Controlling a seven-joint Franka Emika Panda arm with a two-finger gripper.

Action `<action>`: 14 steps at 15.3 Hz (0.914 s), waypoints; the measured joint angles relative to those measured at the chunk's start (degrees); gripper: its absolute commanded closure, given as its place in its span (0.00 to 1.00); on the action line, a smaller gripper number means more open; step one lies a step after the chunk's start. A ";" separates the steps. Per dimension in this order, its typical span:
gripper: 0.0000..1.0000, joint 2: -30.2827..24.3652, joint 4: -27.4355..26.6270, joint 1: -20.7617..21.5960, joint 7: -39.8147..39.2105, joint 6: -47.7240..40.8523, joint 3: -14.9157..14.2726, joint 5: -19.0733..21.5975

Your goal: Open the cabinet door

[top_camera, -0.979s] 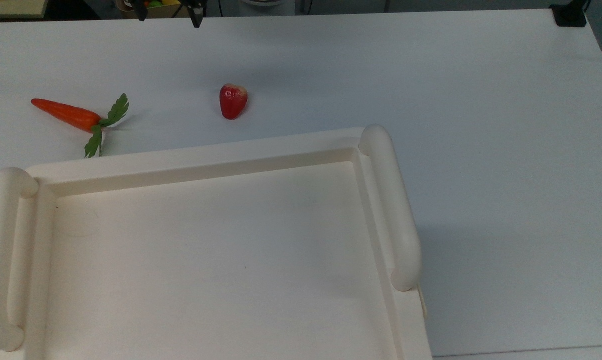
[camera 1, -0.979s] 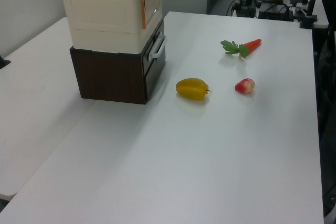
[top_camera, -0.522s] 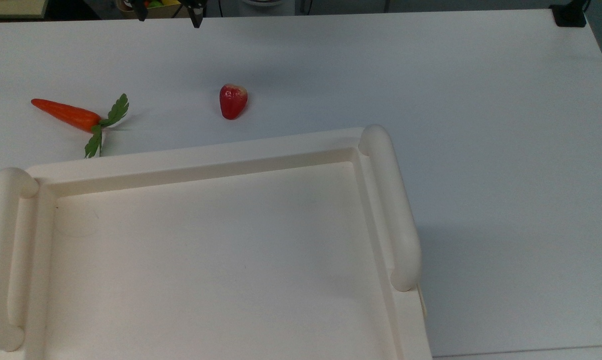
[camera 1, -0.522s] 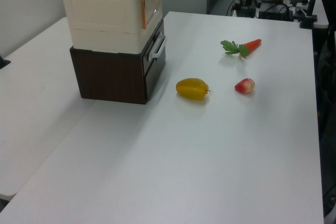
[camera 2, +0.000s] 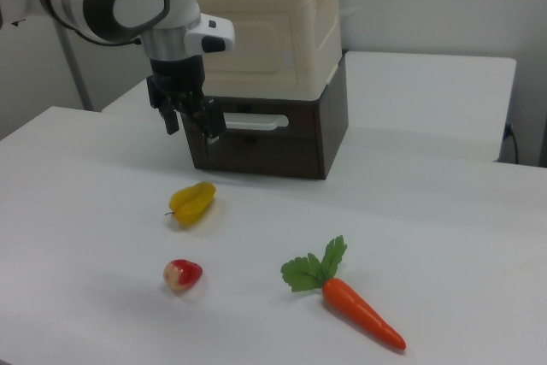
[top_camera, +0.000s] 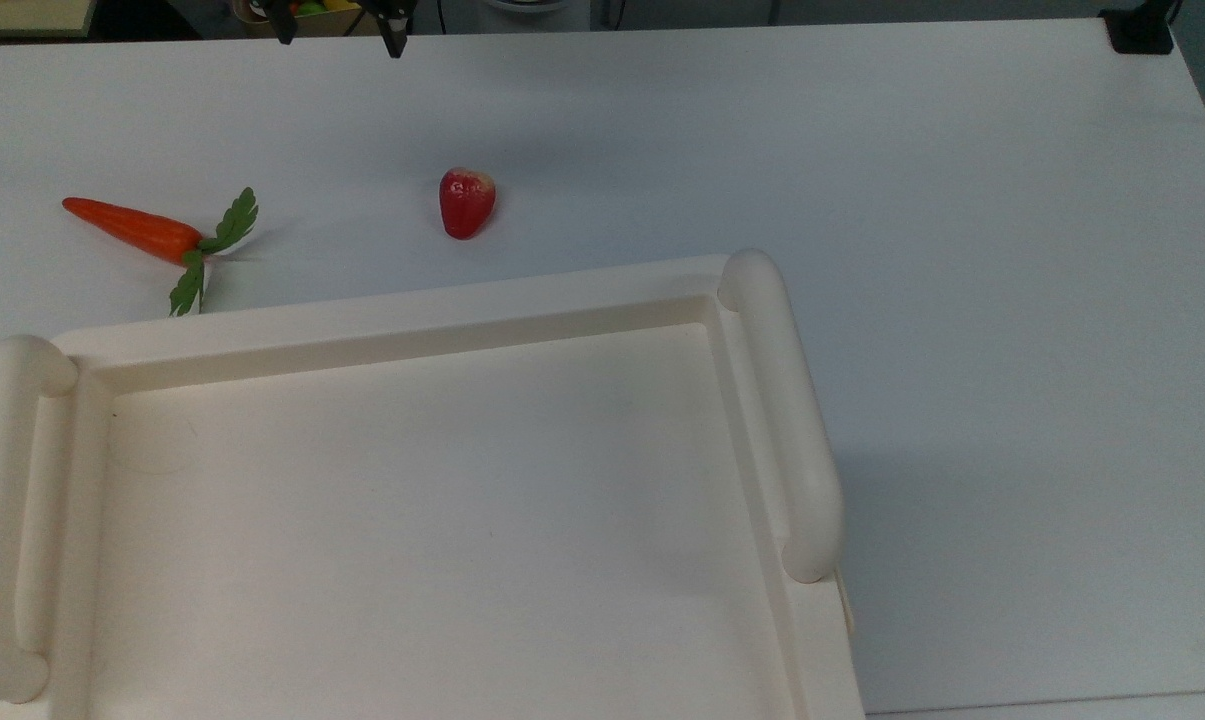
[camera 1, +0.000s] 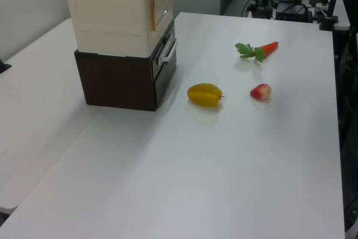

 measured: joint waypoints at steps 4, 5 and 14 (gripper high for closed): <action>0.00 0.85 0.19 0.27 -1.65 0.35 0.39 0.79; 0.00 1.18 0.31 0.36 -2.42 1.04 0.44 1.74; 0.00 5.97 0.54 6.21 -5.37 29.07 2.79 6.52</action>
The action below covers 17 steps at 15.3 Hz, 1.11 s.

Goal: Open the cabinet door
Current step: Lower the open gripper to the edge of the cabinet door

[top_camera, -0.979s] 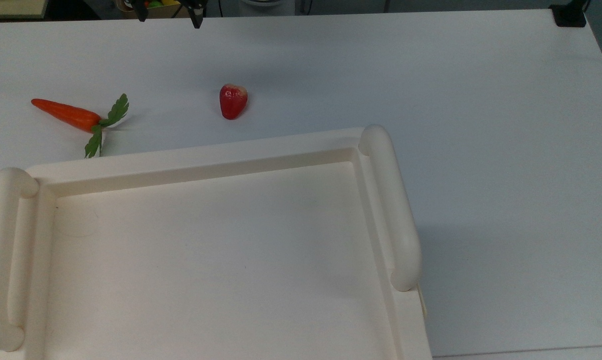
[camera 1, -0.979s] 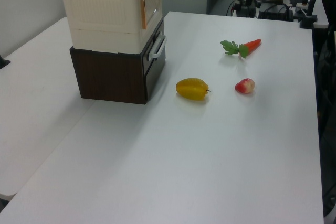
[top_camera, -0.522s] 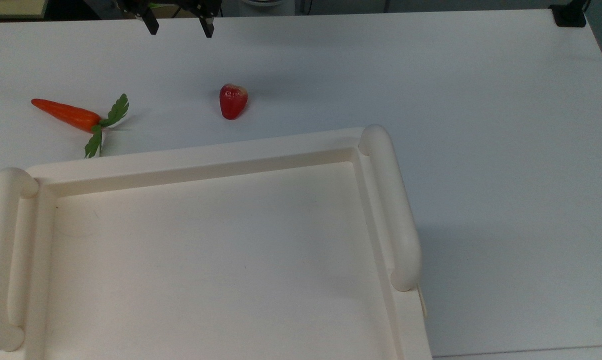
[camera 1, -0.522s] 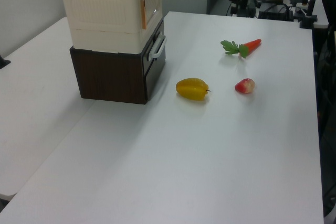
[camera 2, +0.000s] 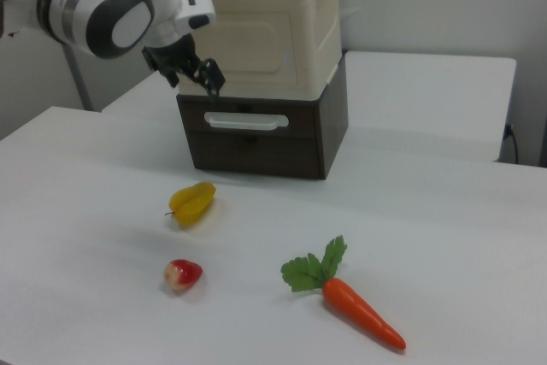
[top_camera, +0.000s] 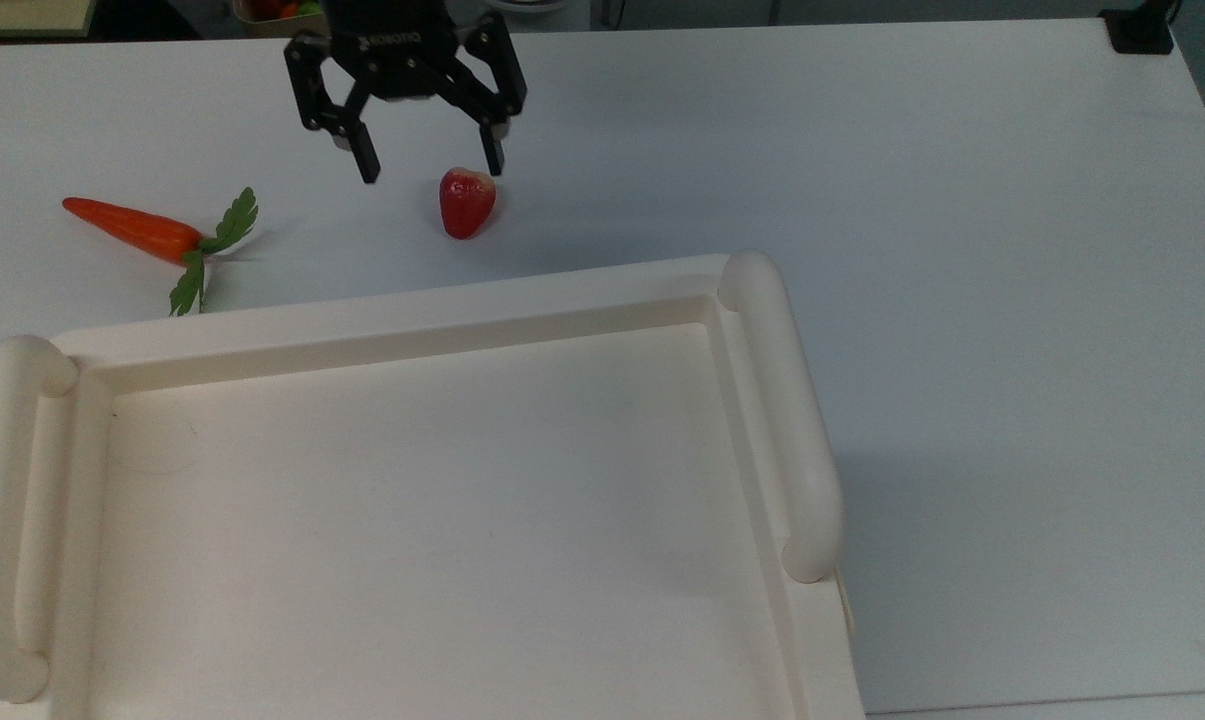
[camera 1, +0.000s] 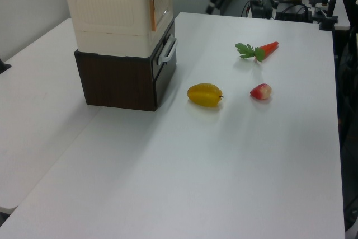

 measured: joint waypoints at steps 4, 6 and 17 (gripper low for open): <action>0.00 3.60 0.08 1.50 2.01 13.27 2.76 0.02; 0.00 5.53 0.87 1.55 2.49 17.70 4.13 0.02; 0.14 12.48 11.55 3.62 5.63 19.61 5.37 -1.68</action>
